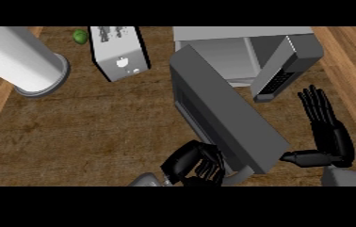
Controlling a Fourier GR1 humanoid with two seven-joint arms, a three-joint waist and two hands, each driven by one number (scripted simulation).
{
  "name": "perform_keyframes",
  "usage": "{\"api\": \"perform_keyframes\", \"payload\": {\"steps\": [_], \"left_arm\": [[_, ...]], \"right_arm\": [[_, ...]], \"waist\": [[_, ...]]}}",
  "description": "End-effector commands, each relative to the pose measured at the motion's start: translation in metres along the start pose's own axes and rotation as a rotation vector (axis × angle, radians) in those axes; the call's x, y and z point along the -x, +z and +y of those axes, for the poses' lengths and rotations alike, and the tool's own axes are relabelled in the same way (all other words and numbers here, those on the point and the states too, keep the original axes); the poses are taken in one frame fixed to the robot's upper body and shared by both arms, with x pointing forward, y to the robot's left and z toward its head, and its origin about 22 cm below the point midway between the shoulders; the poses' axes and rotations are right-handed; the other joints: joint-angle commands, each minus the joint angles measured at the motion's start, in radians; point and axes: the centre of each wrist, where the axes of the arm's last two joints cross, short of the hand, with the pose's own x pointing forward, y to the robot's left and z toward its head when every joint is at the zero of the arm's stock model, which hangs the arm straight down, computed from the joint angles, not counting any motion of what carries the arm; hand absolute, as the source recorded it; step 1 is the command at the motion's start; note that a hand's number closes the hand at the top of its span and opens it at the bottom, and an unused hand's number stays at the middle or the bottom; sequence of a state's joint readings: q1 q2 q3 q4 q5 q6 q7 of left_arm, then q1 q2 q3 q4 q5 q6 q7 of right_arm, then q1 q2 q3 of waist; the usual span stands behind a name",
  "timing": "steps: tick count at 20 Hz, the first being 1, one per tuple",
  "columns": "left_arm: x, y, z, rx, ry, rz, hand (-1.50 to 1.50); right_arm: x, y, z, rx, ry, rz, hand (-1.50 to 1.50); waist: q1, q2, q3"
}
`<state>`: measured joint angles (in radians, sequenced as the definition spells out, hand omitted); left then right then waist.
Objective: Pick up the milk, place it into the microwave and close the microwave
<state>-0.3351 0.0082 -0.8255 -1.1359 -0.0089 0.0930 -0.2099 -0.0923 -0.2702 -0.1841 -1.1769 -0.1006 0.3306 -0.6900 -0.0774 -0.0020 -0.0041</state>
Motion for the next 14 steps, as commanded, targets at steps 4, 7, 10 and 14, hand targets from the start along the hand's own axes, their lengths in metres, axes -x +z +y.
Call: {"api": "perform_keyframes", "payload": {"steps": [4,7,10,14], "left_arm": [[-0.008,-0.018,-0.014,-0.137,0.024,0.015,1.5],[-0.017,-0.023,-0.016,-0.193,0.044,-0.03,1.5],[-0.029,-0.036,-0.001,-0.266,0.065,-0.061,1.5],[-0.032,-0.044,0.004,-0.316,0.043,-0.116,1.5]], "right_arm": [[-0.035,-0.018,-0.008,-0.061,-0.053,-0.042,-1.5],[-0.049,-0.013,-0.021,-0.109,-0.07,-0.063,-1.5],[-0.056,-0.027,-0.013,-0.169,-0.113,-0.074,-1.5],[-0.068,-0.035,-0.015,-0.286,-0.128,-0.087,-1.5]], "waist": [[-0.036,0.01,-0.001],[-0.053,0.01,-0.001],[-0.084,0.017,-0.003],[-0.106,0.026,-0.003]]}}
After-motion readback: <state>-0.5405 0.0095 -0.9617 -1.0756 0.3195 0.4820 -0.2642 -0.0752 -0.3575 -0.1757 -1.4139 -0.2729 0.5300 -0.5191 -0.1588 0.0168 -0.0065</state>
